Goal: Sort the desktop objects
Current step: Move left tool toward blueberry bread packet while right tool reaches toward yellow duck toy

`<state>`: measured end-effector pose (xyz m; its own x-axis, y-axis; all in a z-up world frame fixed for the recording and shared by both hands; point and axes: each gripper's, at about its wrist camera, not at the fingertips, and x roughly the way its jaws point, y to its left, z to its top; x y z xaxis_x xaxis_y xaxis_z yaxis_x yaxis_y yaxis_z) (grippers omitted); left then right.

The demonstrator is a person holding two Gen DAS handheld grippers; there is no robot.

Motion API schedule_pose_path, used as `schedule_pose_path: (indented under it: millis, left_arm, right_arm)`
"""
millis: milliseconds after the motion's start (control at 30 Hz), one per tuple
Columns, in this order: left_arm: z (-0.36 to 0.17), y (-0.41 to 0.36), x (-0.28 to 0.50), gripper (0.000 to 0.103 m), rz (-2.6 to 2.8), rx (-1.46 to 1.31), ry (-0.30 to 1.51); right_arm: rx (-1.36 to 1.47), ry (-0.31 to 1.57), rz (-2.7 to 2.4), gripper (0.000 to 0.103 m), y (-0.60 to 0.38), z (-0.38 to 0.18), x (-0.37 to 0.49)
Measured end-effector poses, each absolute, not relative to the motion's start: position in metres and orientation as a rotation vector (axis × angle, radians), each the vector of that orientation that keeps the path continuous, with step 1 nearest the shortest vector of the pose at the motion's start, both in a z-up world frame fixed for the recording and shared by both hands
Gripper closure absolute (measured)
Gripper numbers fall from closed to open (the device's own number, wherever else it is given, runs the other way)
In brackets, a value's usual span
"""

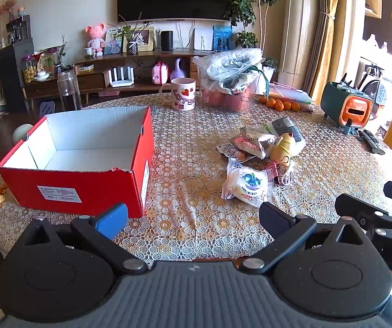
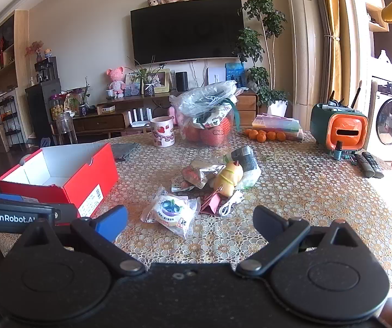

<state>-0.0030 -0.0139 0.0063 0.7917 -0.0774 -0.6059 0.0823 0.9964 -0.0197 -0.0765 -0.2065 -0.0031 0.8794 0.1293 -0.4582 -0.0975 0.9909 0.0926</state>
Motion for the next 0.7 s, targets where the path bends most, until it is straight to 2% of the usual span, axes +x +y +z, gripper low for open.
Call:
schedule_pose_path:
  millis: [300, 700]
  left_arm:
    - [0.006, -0.023, 0.011, 0.000, -0.096, 0.066, 0.637]
    - [-0.021, -0.058, 0.054, 0.000, -0.217, 0.117, 0.687]
  right_arm:
    - [0.056, 0.477, 0.115, 0.004, -0.215, -0.001, -0.064]
    - [0.012, 0.507, 0.093, 0.004, -0.235, -0.016, -0.001]
